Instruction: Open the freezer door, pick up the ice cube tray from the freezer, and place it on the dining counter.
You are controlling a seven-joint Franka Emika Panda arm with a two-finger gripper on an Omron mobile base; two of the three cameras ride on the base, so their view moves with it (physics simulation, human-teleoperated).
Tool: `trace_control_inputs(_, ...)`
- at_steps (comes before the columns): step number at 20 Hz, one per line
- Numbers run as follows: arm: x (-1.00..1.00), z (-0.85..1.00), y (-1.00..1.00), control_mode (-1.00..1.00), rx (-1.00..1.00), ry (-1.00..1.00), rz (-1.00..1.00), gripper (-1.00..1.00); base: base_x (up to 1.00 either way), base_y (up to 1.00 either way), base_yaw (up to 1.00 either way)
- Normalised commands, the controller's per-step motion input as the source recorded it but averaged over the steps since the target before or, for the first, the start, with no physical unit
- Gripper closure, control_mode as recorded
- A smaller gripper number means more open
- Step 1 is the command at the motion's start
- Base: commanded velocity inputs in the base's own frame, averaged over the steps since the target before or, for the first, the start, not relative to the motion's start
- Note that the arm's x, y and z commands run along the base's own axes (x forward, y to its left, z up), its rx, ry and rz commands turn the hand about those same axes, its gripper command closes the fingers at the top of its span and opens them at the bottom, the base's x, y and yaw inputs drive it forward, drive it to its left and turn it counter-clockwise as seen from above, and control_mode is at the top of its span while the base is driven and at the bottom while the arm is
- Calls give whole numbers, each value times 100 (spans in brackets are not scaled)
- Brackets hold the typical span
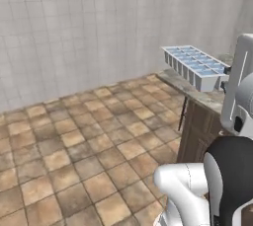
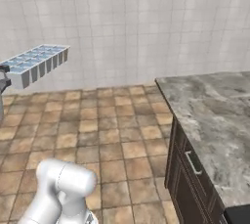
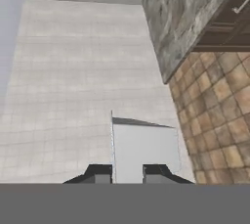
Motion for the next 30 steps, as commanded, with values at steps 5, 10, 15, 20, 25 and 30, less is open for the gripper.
trace_control_inputs(5, 0, 0, 0, 100, 0, 0, 0, 100, 8, 29, -92)
trace_control_inputs(10, 0, 0, 0, 100, 0, 0, 0, 100, 36, 50, -83)
trace_control_inputs(15, 0, 0, 0, 100, 0, 0, 0, 100, 58, 81, -68)
trace_control_inputs(20, 0, 0, 0, 100, 0, 0, 0, 100, 59, 99, -56)
trace_control_inputs(25, 0, 0, 0, 100, 0, 0, 0, 100, 59, 82, -43)
trace_control_inputs(30, 0, 0, 0, 100, 0, 0, 0, 100, 72, 36, -24)
